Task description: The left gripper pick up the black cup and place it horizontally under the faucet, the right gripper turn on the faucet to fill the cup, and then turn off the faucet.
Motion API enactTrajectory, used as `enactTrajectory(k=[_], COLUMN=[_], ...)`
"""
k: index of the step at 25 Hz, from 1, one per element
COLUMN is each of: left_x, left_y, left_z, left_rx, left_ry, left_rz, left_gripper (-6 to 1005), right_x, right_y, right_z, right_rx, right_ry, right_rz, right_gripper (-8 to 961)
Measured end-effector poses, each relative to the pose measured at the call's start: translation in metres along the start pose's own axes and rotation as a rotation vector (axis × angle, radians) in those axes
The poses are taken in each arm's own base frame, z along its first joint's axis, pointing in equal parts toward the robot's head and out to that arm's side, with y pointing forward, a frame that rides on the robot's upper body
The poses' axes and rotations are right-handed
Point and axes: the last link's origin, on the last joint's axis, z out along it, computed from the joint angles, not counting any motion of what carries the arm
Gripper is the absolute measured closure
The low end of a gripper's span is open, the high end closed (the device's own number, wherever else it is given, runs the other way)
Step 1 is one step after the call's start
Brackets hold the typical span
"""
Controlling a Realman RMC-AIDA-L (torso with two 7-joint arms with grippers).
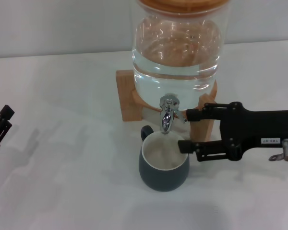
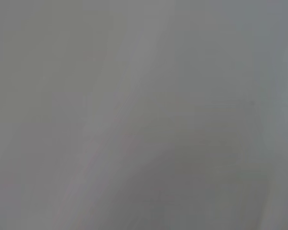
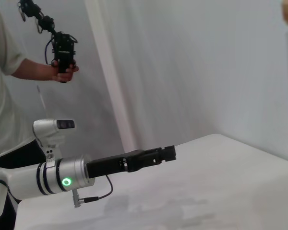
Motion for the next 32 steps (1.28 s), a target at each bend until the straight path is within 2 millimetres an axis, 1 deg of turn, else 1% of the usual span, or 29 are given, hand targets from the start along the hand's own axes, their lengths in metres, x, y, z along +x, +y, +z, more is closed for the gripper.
enactTrajectory(k=[4, 12, 28, 32], left_x=[-0.001, -0.002, -0.003, -0.003], left_y=[0.001, 0.001, 0.003, 0.004], left_z=[-0.002, -0.002, -0.004, -0.004], left_rx=[-0.003, -0.003, -0.01, -0.015], left_ry=[0.002, 0.003, 0.007, 0.01], left_rz=[-0.007, -0.008, -0.003, -0.005], left_gripper=[391, 390, 391, 391], right_x=[0.001, 0.005, 0.01, 0.01], right_y=[-0.003, -0.005, -0.001, 0.003], right_z=[-0.008, -0.031, -0.036, -0.034], right_rx=[0.028, 0.112, 0.121, 0.106], right_ry=[-0.009, -0.03, -0.051, -0.061], right_rz=[0.009, 0.018, 0.031, 0.035], right_gripper=[152, 155, 160, 162])
